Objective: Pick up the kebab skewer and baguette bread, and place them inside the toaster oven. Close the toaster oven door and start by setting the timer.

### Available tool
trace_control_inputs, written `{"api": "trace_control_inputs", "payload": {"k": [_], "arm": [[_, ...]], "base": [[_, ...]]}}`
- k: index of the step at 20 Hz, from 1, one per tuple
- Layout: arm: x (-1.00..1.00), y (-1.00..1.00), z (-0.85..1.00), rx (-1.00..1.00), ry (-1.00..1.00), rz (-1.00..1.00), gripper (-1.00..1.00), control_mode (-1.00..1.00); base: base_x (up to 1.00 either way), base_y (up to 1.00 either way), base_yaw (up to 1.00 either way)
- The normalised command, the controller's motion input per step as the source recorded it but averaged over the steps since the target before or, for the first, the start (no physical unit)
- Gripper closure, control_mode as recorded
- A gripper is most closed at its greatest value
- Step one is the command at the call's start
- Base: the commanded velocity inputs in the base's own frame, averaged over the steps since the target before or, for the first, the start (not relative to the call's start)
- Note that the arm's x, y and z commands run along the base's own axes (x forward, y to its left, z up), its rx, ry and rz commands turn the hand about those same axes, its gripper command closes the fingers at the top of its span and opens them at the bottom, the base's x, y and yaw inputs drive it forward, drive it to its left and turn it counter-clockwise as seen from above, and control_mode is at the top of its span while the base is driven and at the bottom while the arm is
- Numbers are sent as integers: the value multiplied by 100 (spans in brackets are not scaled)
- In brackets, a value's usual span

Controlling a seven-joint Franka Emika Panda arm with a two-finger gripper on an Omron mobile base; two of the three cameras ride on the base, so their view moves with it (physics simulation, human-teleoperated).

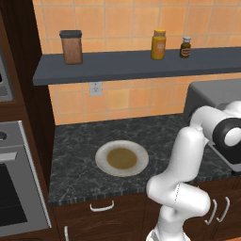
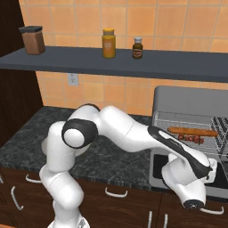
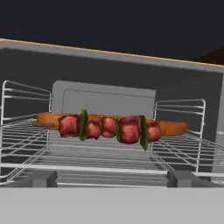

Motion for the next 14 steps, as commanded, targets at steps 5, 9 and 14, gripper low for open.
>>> {"api": "trace_control_inputs", "payload": {"k": [5,9,14], "arm": [[27,0,13,6,0,0,-100,-100],[25,0,31,2,0,0,-100,-100],[21,0,35,0,0,0,-100,-100]], "base": [[0,0,0],[0,0,0],[0,0,0]]}}
